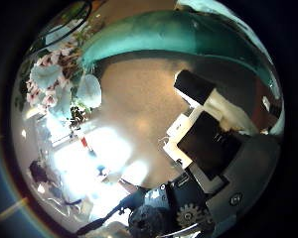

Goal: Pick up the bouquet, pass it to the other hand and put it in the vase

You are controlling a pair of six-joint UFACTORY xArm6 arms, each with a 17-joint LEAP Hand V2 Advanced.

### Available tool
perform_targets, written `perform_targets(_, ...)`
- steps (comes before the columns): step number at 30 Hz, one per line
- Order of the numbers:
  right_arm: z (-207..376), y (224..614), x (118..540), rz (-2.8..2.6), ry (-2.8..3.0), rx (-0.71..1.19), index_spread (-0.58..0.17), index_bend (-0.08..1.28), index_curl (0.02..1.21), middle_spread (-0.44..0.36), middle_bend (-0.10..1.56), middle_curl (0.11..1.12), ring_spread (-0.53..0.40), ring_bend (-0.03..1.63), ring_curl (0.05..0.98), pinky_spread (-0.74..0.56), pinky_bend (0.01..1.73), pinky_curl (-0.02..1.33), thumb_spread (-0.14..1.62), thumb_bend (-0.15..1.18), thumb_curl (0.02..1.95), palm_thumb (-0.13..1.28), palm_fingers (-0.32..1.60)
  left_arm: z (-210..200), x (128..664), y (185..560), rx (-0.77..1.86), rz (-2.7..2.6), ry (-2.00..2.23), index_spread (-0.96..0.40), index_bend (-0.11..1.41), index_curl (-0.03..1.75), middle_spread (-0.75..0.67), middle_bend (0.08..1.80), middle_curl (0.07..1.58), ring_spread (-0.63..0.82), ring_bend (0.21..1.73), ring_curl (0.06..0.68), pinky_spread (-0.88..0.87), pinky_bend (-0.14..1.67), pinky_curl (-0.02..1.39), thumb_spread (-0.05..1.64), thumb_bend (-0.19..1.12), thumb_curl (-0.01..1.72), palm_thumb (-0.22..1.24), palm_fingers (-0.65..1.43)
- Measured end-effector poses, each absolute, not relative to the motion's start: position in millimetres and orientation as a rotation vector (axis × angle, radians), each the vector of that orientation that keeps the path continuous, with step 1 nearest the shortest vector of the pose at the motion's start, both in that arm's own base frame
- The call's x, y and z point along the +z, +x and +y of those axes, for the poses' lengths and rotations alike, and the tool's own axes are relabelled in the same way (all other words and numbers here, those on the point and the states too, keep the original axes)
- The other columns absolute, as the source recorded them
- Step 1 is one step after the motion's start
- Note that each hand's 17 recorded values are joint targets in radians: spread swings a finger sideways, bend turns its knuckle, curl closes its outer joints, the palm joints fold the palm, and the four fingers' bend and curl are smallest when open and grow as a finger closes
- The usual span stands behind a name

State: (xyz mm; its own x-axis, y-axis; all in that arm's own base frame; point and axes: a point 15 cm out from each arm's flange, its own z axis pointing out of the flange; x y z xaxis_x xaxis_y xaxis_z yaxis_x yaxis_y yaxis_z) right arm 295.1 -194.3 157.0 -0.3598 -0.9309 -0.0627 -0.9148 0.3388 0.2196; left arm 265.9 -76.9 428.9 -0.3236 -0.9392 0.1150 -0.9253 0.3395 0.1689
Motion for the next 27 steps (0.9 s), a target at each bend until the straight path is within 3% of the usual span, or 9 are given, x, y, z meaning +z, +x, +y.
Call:
perform_targets(5, -192, 301, 159, -2.497, 1.746, -0.331, -0.451, 0.44, 0.56, -0.359, 0.70, 0.55, -0.313, 0.99, 0.395, -0.35, 0.85, 0.04, 1.00, -0.02, 0.49, 0.78, 1.18, -78, 431, 265, -0.110, -2.407, 1.704, -0.06, 0.20, 0.46, 0.21, 0.19, 0.34, 0.44, 0.48, 0.155, 0.43, 0.19, 0.28, 1.16, -0.02, 0.31, 0.28, 0.33)
perform_targets(8, -193, 302, 161, -2.498, 1.749, -0.325, -0.446, 0.60, 0.65, -0.330, 0.81, 0.62, -0.296, 1.06, 0.450, -0.42, 0.99, 0.12, 0.98, -0.01, 0.50, 0.83, 1.33, -78, 431, 265, -0.112, -2.409, 1.703, -0.06, 0.19, 0.46, 0.21, 0.19, 0.34, 0.44, 0.48, 0.154, 0.43, 0.19, 0.28, 1.17, -0.02, 0.31, 0.28, 0.33)
perform_targets(11, -195, 304, 165, -2.500, 1.755, -0.313, -0.434, 0.74, 0.73, -0.308, 0.93, 0.68, -0.280, 1.15, 0.496, -0.40, 1.16, 0.20, 0.97, -0.01, 0.52, 0.86, 1.35, -78, 431, 265, -0.112, -2.408, 1.703, -0.06, 0.19, 0.46, 0.21, 0.19, 0.34, 0.44, 0.48, 0.154, 0.43, 0.19, 0.28, 1.17, -0.02, 0.31, 0.28, 0.33)
perform_targets(16, -202, 308, 178, -2.533, 1.750, -0.278, -0.386, 0.94, 0.84, -0.269, 1.12, 0.78, -0.250, 1.29, 0.573, -0.30, 1.38, 0.32, 0.93, 0.07, 0.61, 1.07, 1.28, -79, 430, 266, -0.115, -2.411, 1.697, -0.06, 0.19, 0.46, 0.21, 0.19, 0.34, 0.44, 0.48, 0.154, 0.43, 0.19, 0.28, 1.17, -0.02, 0.31, 0.28, 0.33)
perform_targets(27, -201, 299, 263, -2.589, 1.837, -0.087, -0.285, 1.12, 0.91, -0.184, 1.30, 0.85, -0.209, 1.43, 0.665, -0.20, 1.50, 0.44, 0.87, 0.09, 0.77, 1.15, 1.16, -82, 433, 271, -0.103, -2.413, 1.701, -0.06, 0.19, 0.46, 0.21, 0.19, 0.34, 0.44, 0.48, 0.153, 0.43, 0.19, 0.28, 1.16, -0.02, 0.31, 0.28, 0.33)
